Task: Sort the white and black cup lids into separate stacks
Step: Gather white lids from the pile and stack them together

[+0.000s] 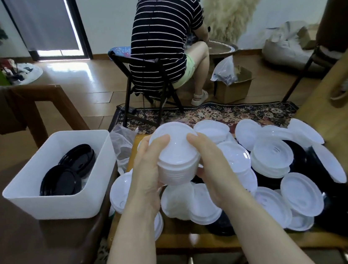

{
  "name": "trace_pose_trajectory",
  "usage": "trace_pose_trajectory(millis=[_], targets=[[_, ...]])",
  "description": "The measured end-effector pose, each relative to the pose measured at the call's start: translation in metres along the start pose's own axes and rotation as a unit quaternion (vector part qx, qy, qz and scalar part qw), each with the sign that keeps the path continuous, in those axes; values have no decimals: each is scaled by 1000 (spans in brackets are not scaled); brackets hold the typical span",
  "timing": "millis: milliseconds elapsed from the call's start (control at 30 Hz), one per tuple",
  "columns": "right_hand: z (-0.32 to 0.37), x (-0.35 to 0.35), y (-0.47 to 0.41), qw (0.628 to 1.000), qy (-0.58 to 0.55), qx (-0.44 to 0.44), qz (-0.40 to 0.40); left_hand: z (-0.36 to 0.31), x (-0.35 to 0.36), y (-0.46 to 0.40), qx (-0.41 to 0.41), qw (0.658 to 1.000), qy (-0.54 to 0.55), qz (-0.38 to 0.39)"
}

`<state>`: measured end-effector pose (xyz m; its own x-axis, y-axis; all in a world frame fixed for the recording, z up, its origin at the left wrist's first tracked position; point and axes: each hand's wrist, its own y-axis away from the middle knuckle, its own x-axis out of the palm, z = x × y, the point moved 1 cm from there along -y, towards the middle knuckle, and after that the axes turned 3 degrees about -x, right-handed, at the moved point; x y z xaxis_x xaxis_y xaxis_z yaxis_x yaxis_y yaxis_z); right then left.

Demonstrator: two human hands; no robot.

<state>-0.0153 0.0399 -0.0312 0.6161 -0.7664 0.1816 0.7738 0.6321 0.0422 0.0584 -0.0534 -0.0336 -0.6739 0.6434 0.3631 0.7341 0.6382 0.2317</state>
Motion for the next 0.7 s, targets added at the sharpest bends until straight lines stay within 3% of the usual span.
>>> trace_pose_trajectory(millis=[200,367,567,700], targets=[[-6,-3,3,997,23,-39,-68,3,12,8,-6,1000,2,-16],[7,-21,7,997,8,-36,-71,8,19,15,6,996,-38,77],[21,-33,23,994,96,-3,42,14,19,11,-15,997,78,-20],[41,-62,23,984,162,-69,-11,8,0,7,-2,990,96,-105]])
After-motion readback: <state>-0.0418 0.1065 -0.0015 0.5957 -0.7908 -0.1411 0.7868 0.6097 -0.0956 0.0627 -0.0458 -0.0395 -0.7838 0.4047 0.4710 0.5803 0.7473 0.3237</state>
